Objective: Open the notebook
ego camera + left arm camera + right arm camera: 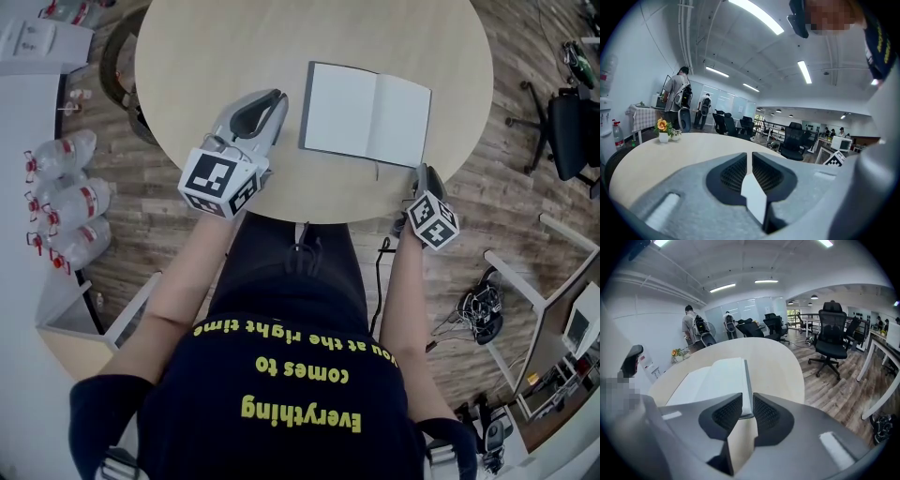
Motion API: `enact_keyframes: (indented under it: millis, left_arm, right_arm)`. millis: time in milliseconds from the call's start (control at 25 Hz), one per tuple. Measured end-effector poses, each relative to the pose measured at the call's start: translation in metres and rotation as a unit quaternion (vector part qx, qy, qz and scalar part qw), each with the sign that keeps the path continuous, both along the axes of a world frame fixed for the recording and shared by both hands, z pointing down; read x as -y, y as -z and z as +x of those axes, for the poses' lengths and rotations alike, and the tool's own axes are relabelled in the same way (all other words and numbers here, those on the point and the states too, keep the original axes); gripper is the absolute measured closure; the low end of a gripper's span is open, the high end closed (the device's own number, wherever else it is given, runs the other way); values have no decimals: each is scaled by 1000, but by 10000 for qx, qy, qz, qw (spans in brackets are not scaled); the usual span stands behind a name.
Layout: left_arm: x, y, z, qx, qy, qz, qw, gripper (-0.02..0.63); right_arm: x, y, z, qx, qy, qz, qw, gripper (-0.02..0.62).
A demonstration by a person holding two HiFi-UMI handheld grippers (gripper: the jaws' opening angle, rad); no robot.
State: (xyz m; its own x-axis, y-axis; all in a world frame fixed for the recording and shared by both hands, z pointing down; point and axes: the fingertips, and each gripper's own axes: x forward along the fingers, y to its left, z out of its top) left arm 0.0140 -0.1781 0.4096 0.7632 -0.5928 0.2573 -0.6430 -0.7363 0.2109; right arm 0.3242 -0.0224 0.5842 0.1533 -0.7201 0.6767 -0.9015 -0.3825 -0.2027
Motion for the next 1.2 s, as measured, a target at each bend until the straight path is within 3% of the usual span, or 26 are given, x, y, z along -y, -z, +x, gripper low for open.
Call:
enact_keyframes:
  millis: [240, 560, 880, 1200]
  left_arm:
    - [3, 3, 2, -25, 2, 35, 10000, 571]
    - [7, 15, 4, -86, 15, 141, 9999, 592]
    - [15, 34, 2, -182, 59, 317, 9993, 603]
    - [20, 59, 3, -165, 41, 557, 9983, 603]
  right_arm:
    - [17, 32, -5, -436, 350, 208, 9982, 509]
    - [51, 95, -14, -584, 644, 956, 9916, 529]
    - [75, 166, -28, -1014, 1084, 1642, 9752, 555]
    - [90, 244, -39, -1090, 1268, 2475, 9543, 583]
